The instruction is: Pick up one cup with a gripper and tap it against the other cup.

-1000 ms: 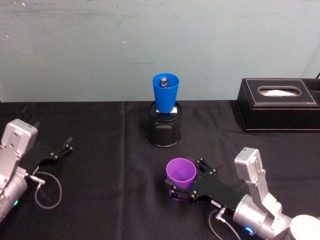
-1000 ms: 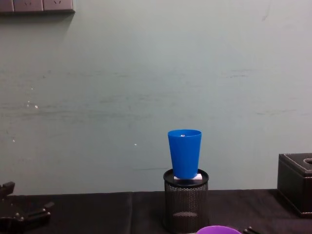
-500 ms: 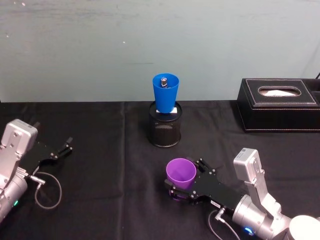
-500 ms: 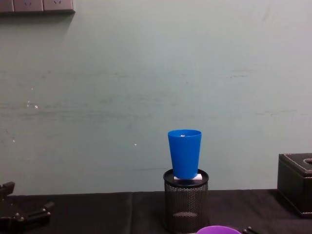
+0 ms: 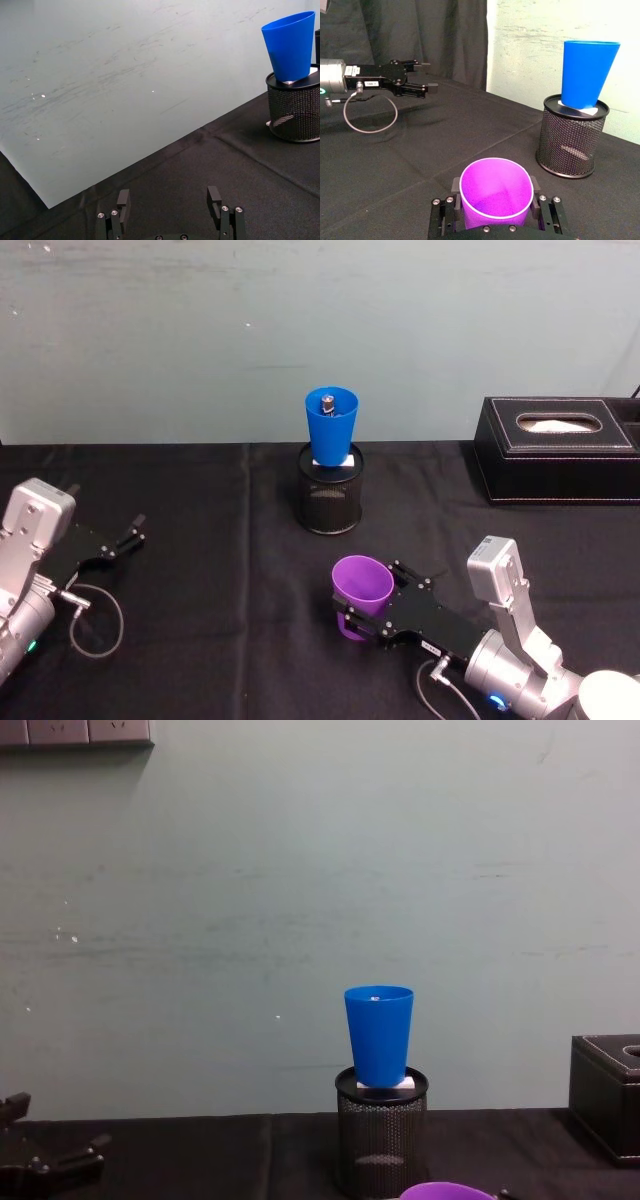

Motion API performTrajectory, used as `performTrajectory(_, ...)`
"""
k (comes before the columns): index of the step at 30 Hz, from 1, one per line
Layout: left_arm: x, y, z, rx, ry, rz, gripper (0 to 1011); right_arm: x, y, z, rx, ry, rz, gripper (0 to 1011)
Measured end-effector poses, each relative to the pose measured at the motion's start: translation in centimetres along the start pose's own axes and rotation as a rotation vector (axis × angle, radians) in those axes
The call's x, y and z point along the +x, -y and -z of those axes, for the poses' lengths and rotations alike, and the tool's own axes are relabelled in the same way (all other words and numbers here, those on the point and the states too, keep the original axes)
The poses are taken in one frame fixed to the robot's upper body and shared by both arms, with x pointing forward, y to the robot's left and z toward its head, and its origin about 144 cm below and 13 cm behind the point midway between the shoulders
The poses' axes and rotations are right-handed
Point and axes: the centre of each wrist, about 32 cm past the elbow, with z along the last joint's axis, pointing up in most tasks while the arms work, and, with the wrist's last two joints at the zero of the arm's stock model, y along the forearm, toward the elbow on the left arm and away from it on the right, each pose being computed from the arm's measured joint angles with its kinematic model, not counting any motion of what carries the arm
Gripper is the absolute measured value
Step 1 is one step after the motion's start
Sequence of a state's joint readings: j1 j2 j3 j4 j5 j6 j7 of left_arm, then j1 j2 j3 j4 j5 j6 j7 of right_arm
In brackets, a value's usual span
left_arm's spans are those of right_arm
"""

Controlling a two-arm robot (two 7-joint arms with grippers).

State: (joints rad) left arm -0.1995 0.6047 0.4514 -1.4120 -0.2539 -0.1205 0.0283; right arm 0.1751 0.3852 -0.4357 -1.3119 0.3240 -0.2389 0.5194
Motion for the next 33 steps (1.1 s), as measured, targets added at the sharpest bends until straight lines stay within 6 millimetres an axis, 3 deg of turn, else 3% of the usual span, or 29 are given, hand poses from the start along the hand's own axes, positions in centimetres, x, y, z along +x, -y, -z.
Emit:
performTrajectory(5, 0.0, 0.0, 0.0, 0.0, 0.0, 0.0, 1000, 0.0, 0.0, 0.0, 0.0, 0.0, 0.0, 747)
performTrajectory(12, 0.0, 0.0, 0.0, 0.0, 0.0, 0.0, 1000, 0.2, 0.0, -1.7, -0.002, 0.02, 0.009, 729)
performTrajectory(26, 0.0, 0.0, 0.0, 0.0, 0.0, 0.0, 1000, 1.8, 0.0, -8.2, 0.022, 0.004, 0.001, 729)
performTrajectory(33, 0.0, 0.0, 0.0, 0.0, 0.0, 0.0, 1000, 2.6, 0.0, -10.3, 0.011, -0.007, 0.002, 728)
